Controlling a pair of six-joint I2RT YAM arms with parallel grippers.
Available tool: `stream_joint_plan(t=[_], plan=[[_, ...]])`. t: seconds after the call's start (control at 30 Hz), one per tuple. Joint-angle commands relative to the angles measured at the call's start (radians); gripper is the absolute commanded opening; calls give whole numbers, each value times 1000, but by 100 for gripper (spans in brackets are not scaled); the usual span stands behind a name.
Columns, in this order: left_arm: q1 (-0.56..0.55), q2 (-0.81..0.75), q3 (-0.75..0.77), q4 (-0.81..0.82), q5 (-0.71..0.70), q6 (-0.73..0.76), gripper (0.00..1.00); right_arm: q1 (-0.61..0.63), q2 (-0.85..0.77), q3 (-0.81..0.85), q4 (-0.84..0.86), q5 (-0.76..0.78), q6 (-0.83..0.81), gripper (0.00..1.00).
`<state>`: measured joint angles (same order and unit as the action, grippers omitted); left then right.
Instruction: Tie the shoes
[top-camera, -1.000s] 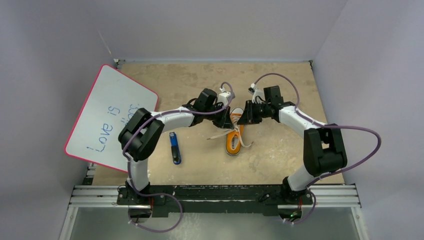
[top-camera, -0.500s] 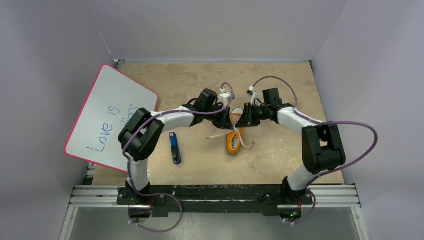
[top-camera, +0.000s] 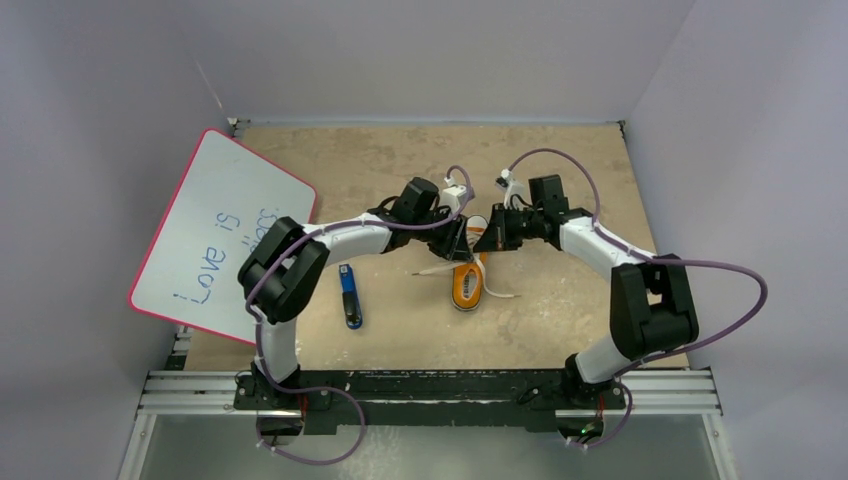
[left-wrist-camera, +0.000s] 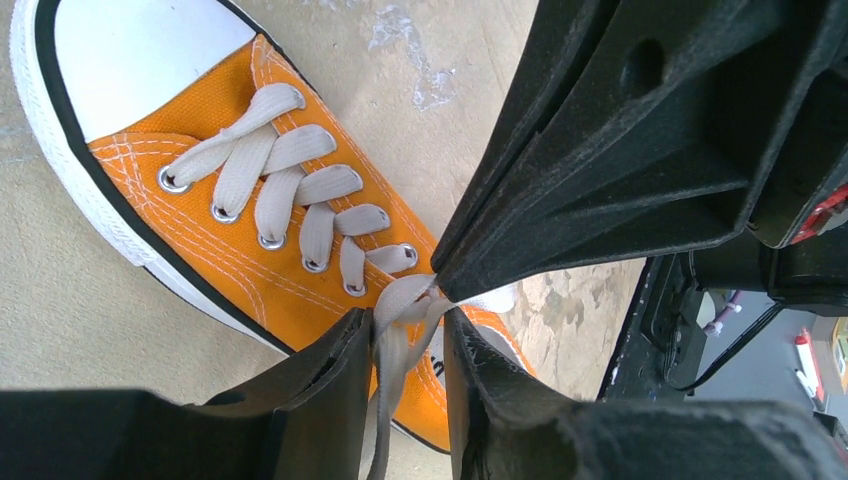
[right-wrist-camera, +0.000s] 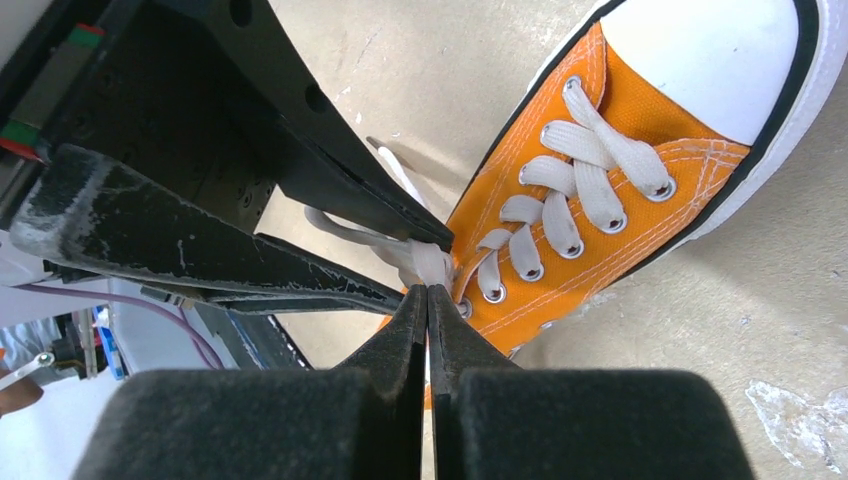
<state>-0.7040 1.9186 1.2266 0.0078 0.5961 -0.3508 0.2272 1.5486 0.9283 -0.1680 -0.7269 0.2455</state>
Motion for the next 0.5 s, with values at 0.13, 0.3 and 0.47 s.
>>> stream_joint_plan(t=[0.13, 0.3, 0.47], plan=[[0, 38, 53, 71, -32, -80, 18, 1, -44, -26, 32, -39, 6, 0], [8, 30, 26, 165, -53, -146, 8, 0, -54, -47, 22, -63, -3, 0], [8, 45, 7, 269, -36, -234, 7, 7, -62, -88, 115, -131, 69, 0]])
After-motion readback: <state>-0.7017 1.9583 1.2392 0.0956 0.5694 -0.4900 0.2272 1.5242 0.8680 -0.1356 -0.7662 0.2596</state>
